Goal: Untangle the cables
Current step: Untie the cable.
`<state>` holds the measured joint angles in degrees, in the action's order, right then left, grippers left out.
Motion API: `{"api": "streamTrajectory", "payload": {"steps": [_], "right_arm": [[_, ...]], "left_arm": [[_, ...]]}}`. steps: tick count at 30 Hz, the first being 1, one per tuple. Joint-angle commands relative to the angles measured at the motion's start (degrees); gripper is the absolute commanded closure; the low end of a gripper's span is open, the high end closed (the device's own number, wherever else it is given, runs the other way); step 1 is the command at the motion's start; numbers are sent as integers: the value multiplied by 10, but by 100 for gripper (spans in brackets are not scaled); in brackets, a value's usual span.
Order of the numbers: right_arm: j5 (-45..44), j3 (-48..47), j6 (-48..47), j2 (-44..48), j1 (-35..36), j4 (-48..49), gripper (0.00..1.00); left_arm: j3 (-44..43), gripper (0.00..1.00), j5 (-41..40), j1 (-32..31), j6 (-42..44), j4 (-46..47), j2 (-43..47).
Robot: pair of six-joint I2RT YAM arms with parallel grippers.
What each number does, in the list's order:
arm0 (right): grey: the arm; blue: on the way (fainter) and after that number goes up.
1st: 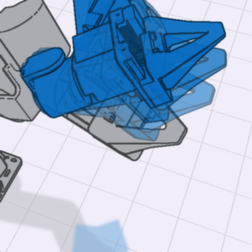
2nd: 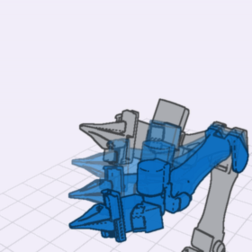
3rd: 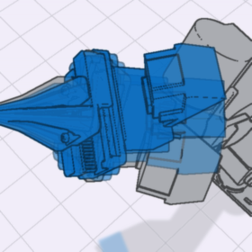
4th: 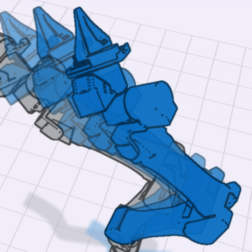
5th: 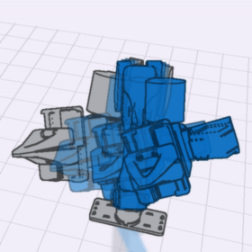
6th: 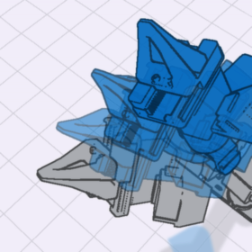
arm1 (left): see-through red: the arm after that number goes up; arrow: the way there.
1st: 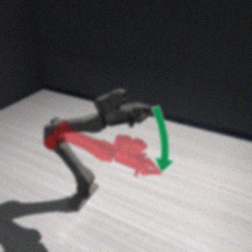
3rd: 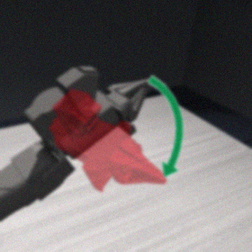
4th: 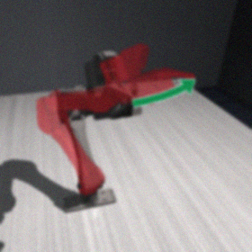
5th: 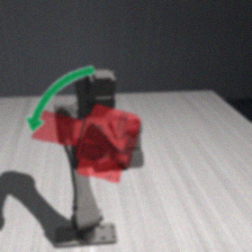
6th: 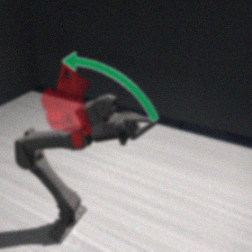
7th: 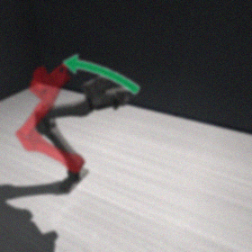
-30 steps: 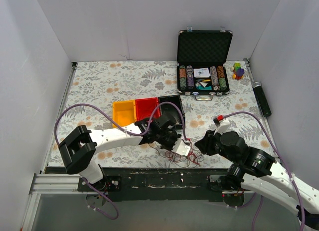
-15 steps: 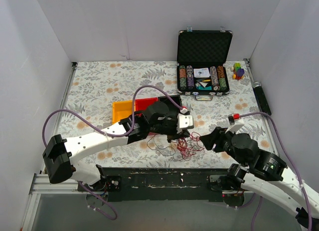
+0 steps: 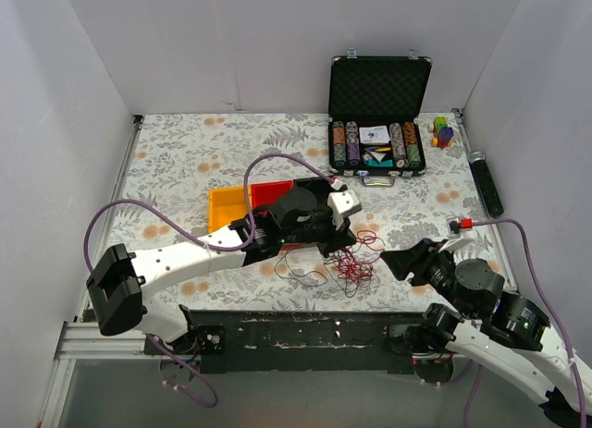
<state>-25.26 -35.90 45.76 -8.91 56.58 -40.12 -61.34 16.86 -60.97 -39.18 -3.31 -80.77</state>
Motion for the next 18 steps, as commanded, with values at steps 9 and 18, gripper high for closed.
{"api": "streamTrajectory", "payload": {"steps": [9, 18], "right_arm": [[10, 50, 37, -37, -1, 120, 40], [41, 118, 36, -32, -1, 266, 43]], "left_arm": [[-13, 100, 5, -2, -56, 46, -3], [-13, 100, 15, -2, -78, 61, 4]]}}
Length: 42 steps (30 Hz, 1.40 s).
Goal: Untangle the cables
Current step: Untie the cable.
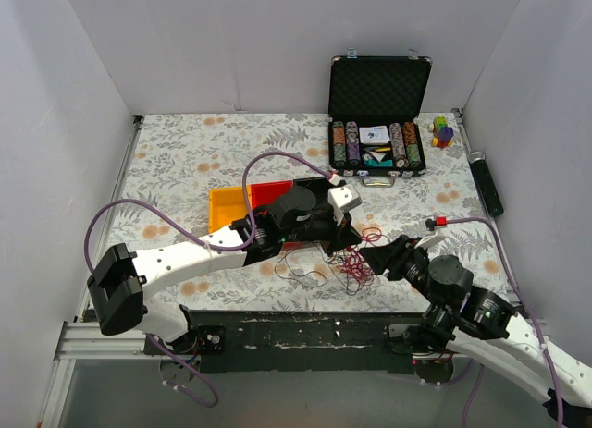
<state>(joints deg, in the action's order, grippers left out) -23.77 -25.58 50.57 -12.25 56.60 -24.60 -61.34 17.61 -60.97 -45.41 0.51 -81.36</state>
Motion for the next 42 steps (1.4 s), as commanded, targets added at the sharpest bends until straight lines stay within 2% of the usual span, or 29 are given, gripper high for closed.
{"api": "streamTrajectory", "payload": {"steps": [1, 5, 9, 13, 21, 25, 31, 33, 42], "right_arm": [[41, 17, -20, -8, -1, 118, 41], [68, 24, -43, -61, -1, 139, 40], [59, 28, -60, -96, -1, 177, 41], [44, 29, -65, -108, -1, 198, 49], [64, 84, -54, -122, -1, 264, 52], [42, 98, -48, -128, 5, 265, 61], [-18, 96, -30, -112, 7, 191, 87], [-28, 98, -22, -106, 8, 171, 98], [-64, 105, 63, -94, 8, 41, 99]], "left_arm": [[-15, 100, 7, -2, -16, 25, 9], [-22, 100, 15, -2, -26, 28, 5], [-20, 100, 14, -2, -34, 29, 8], [-20, 100, 15, -2, -43, 27, 10], [-42, 100, 13, -1, -72, 43, 4], [-75, 100, 30, -1, -98, 45, -6], [-122, 100, 75, -1, -135, 36, -14], [-143, 100, 88, -1, -136, 29, -14], [-276, 100, 132, -1, -111, -2, -21]]}}
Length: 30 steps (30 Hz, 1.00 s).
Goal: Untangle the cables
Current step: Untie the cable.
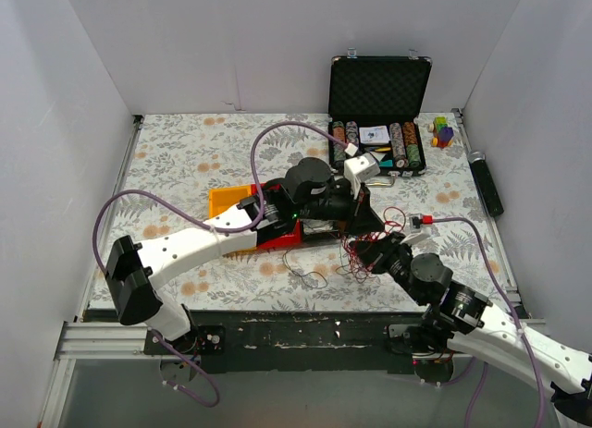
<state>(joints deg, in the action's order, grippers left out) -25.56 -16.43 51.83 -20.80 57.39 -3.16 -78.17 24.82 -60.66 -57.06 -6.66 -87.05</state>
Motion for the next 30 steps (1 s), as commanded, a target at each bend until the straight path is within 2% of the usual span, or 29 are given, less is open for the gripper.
{"api": "streamTrajectory", "payload": {"steps": [1, 8, 11, 13, 15, 20, 22, 27, 30], "right_arm": [[-48, 14, 59, -7, -1, -187, 99], [-31, 22, 115, 10, 0, -279, 99], [-32, 17, 118, 20, 0, -301, 99], [-36, 6, 115, 29, 0, -317, 99], [-42, -8, 108, 37, 0, -336, 93], [-43, -39, 93, 73, 0, -369, 65], [-34, -47, 85, 82, 0, -368, 55], [-41, -83, 79, 78, 0, -380, 52], [-62, -118, 92, 59, 0, -424, 52]], "left_arm": [[-136, 100, 59, -4, 17, 49, 34], [-289, 100, 38, -4, 112, 7, 7], [-310, 100, 11, -4, 156, -1, 8], [-288, 100, 1, -4, 194, -2, 23], [-260, 100, -27, -4, 210, -7, 37], [-120, 100, -42, 0, 192, 37, 89], [-93, 100, -45, 0, 185, 43, 100], [-71, 100, -47, 0, 192, 41, 108], [-80, 100, -56, 1, 204, 43, 108]]}}
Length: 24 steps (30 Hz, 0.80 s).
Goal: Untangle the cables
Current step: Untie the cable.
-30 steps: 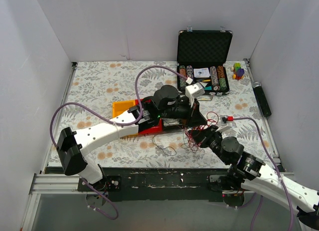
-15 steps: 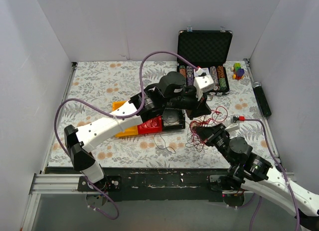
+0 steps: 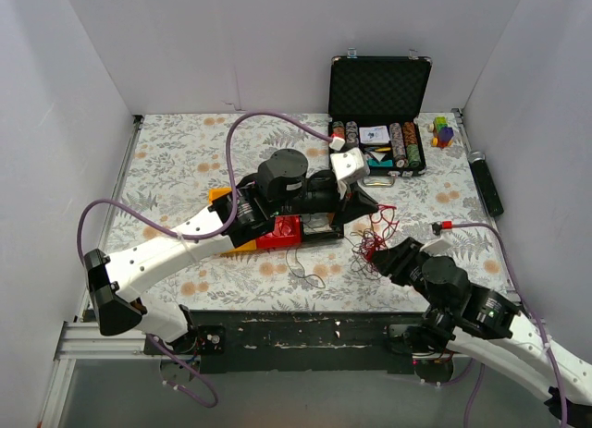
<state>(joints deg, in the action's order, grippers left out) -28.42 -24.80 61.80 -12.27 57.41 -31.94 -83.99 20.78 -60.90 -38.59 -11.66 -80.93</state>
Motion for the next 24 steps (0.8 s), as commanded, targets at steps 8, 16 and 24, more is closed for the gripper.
{"api": "streamTrajectory", "payload": {"steps": [8, 16, 24], "right_arm": [[-23, -43, 39, -70, 0, -185, 41], [0, 33, 82, -122, 1, -154, 36], [-11, 2, 26, -118, 0, -127, 32]], "left_arm": [[-117, 100, -43, 3, 91, 135, 28], [-281, 100, 44, 3, 28, 65, -13], [-275, 100, 42, 3, 46, 38, -6]]}}
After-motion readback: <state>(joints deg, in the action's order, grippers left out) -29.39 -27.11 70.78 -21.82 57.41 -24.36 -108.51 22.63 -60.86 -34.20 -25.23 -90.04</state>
